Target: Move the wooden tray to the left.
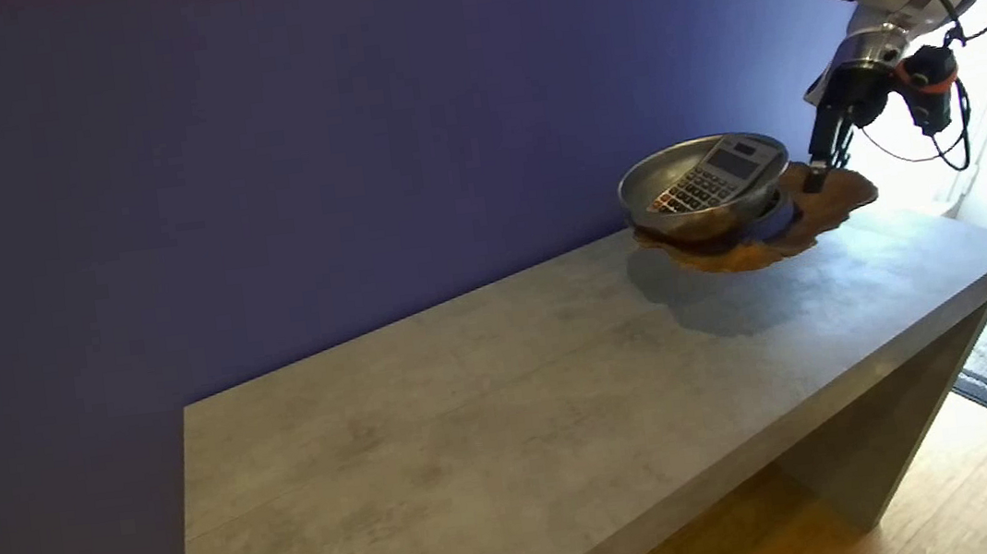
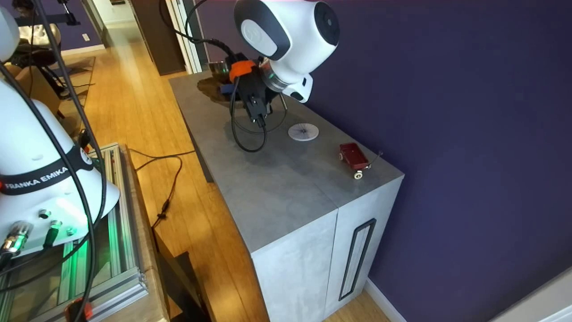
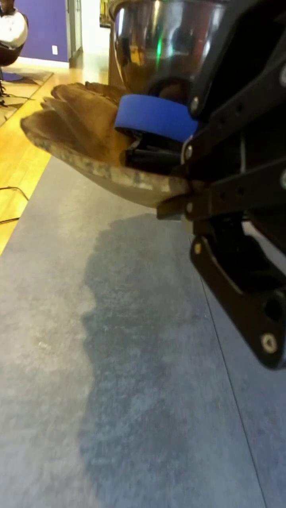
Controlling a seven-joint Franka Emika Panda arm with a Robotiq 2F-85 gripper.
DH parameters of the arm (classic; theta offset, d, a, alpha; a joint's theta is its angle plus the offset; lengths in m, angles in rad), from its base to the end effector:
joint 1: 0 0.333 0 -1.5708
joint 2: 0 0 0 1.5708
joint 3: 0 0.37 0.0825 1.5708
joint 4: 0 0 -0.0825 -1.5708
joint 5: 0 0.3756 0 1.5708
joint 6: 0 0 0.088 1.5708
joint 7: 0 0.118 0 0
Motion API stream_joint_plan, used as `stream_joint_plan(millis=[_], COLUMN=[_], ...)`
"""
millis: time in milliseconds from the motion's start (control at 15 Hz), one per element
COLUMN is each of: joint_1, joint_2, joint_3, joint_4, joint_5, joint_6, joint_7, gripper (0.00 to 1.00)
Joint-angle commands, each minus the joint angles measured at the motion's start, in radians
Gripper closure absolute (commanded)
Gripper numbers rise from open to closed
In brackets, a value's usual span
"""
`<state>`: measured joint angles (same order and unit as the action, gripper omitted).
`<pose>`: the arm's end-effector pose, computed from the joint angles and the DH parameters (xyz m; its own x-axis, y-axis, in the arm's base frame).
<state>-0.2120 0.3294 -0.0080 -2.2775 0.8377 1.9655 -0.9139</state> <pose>0.4820 -0.0506 0.2406 0.9838 0.1443 -0.1060 0.0149 -0.6559 -0.7547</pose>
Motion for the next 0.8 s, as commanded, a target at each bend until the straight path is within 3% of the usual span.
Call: stream_joint_plan(millis=[0,400,533,733], joint_1=[0.085,0.254,0.292,0.325], joint_2=[-0.043,-0.031,0.021,0.114], joint_3=[0.054,0.173,0.196,0.190], joint_4=[-0.048,-0.042,0.030,0.152], joint_5=[0.102,0.123,0.128,0.053], joint_6=[0.055,0.234,0.258,0.197], joint_7=[-0.017,-0.001,0.082,0.308], gripper=[0.97,0.97,0.97,0.97])
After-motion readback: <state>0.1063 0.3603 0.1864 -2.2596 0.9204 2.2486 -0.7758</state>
